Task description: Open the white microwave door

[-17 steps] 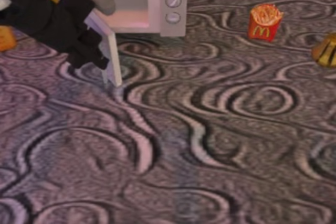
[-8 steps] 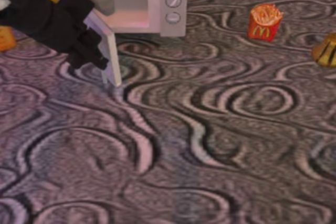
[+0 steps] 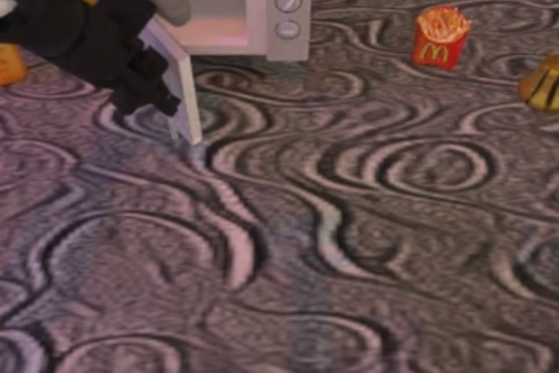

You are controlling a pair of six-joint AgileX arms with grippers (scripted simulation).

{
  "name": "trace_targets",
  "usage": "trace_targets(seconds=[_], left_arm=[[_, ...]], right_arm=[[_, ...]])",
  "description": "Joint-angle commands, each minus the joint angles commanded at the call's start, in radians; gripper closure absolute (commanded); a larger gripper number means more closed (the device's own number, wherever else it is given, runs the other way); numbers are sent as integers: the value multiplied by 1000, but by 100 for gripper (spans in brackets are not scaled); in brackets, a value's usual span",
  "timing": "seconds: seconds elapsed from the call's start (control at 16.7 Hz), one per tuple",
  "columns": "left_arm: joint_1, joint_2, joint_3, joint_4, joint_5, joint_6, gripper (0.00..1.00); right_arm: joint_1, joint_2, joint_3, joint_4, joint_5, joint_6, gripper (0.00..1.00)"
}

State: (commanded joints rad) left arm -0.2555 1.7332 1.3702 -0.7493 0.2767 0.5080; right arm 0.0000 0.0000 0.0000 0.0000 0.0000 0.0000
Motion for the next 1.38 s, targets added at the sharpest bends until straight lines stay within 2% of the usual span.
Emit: trace_targets(seconds=[0.3, 0.72, 1.38], left_arm=[[-4, -1, -3, -2, 7, 0, 100], [47, -7, -4, -38, 53, 118, 100], [47, -7, -4, -39, 54, 119, 100]], right_arm=[[0, 0, 0, 0, 0, 0, 0], [0, 0, 0, 0, 0, 0, 0], [0, 0, 0, 0, 0, 0, 0]])
